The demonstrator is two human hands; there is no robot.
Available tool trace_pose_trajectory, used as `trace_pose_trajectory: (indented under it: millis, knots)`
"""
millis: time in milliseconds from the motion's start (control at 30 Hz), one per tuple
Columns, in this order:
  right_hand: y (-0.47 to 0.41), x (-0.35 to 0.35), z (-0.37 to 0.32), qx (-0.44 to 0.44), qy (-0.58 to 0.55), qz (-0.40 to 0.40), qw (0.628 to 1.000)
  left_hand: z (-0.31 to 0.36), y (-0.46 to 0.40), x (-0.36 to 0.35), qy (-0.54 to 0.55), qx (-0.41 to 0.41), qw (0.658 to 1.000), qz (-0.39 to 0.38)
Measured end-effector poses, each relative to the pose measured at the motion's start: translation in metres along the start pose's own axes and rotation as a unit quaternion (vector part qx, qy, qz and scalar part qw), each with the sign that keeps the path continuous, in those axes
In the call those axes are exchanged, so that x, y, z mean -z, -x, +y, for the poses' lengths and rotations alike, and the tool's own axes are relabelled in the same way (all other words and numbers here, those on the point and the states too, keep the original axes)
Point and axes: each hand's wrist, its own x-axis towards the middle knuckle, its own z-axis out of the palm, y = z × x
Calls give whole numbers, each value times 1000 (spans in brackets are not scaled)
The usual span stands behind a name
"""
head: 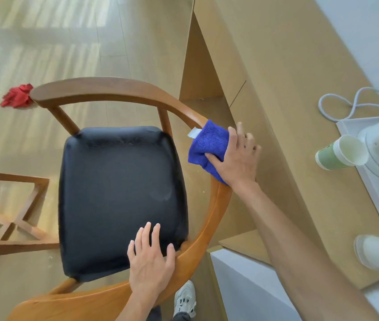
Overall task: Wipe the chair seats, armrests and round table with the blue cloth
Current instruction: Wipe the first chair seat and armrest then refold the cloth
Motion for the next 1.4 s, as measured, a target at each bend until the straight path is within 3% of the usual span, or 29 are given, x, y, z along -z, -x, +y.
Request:
trace_pose_trajectory:
  millis: [67, 167, 367, 567, 633, 733, 900, 1033, 1200, 1400]
  knots:
    - [15, -2, -15, -82, 7, 22, 996, -1, -6, 3, 77, 37, 996, 15]
    - [30, -4, -37, -137, -23, 29, 990, 7, -23, 24, 127, 12, 991, 42]
    - [26, 3, -39, -121, -105, 22, 987, 73, -86, 102, 152, -205, 955, 148]
    - [0, 15, -22, -43, -225, -29, 973, 134, -127, 131, 49, -393, 909, 125]
    - [5, 19, -16, -78, -344, -19, 935, 142, -140, 123, -18, -434, 896, 93]
    - [28, 16, -11, -185, -428, 83, 881, 156, -161, 115, -110, -466, 876, 57]
    - [46, -7, -30, -211, -378, 120, 894, 176, -190, 113, -127, -486, 858, 105]
    - [19, -11, -36, -234, -366, 113, 894, 185, -203, 107, -46, -454, 881, 126]
    - [-19, -14, -32, -210, -307, -38, 928, 187, -258, 114, 9, -316, 942, 110]
    - [-29, -16, -32, -181, -202, -94, 958, 154, -323, 125, -98, -231, 954, 165]
